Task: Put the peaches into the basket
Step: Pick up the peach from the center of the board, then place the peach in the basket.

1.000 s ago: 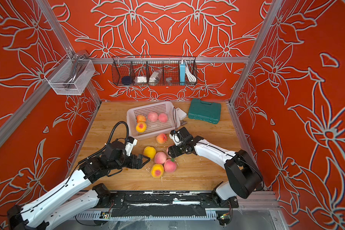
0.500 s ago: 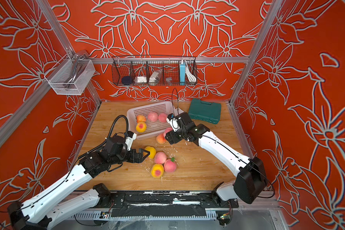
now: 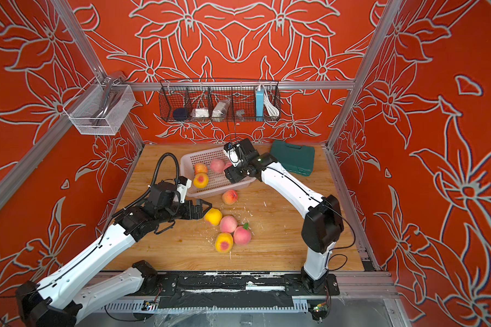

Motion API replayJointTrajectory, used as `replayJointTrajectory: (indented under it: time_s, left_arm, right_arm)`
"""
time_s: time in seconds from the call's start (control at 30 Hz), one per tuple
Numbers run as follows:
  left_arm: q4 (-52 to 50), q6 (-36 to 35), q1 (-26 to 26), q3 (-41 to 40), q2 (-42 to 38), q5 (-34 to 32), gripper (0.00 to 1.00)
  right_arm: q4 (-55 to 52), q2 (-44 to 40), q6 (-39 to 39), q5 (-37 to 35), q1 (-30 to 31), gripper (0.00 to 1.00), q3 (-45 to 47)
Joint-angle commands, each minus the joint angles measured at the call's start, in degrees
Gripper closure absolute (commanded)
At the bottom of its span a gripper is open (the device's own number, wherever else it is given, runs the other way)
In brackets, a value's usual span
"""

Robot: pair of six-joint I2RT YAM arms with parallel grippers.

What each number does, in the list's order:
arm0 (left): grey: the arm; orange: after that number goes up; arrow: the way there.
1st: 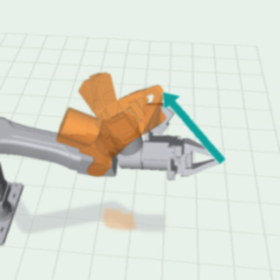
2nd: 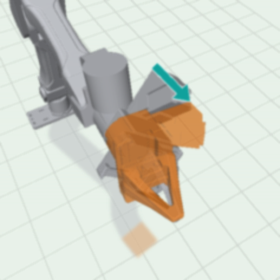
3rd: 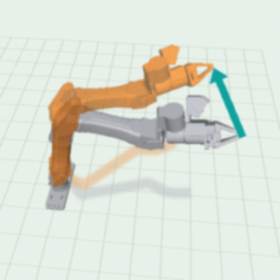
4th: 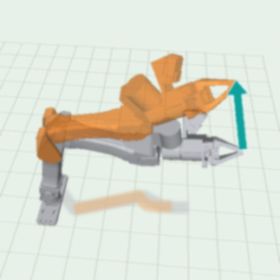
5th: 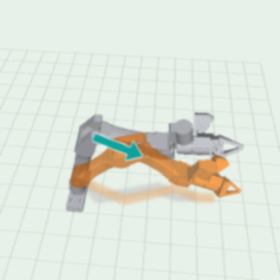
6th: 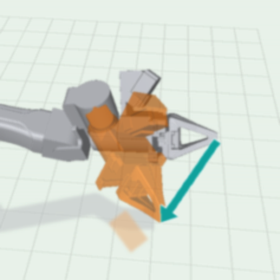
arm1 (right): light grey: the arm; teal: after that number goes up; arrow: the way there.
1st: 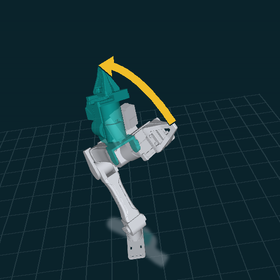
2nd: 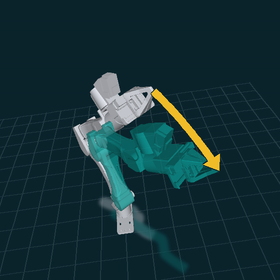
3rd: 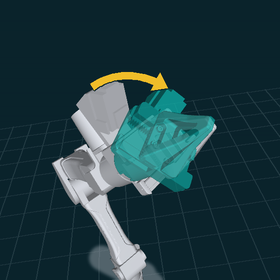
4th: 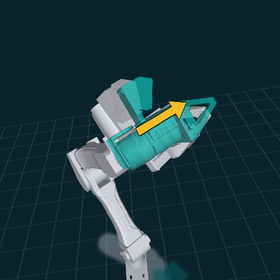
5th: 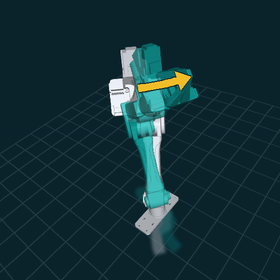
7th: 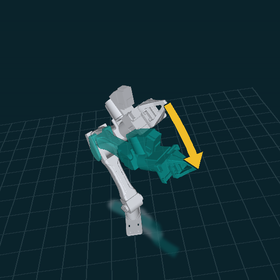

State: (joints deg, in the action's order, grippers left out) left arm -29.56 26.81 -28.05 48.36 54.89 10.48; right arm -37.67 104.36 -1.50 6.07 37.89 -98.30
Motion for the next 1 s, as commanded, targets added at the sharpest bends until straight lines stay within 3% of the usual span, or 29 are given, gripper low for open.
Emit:
replayJointTrajectory:
  time_s: [0.0,0.37,0.97]
  left_arm:
    - [1.6,-0.7,1.3,1.3,0.7,2.1,0.02]
    - [3.2,-0.1,2.6,0.5,1.4,3.0,0.02]
    - [3.5,-0.2,3.1,-1.3,1.4,2.8,0.02]
  right_arm:
    - [-2.7,4.1,2.0,-3.1,-0.6,0.24,-5.2]
    - [-6.1,15.4,3.4,-4.3,-2.7,0.22,-15.8]
    - [-5.8,21.1,3.8,-3.8,-4.1,0.22,-14.8]
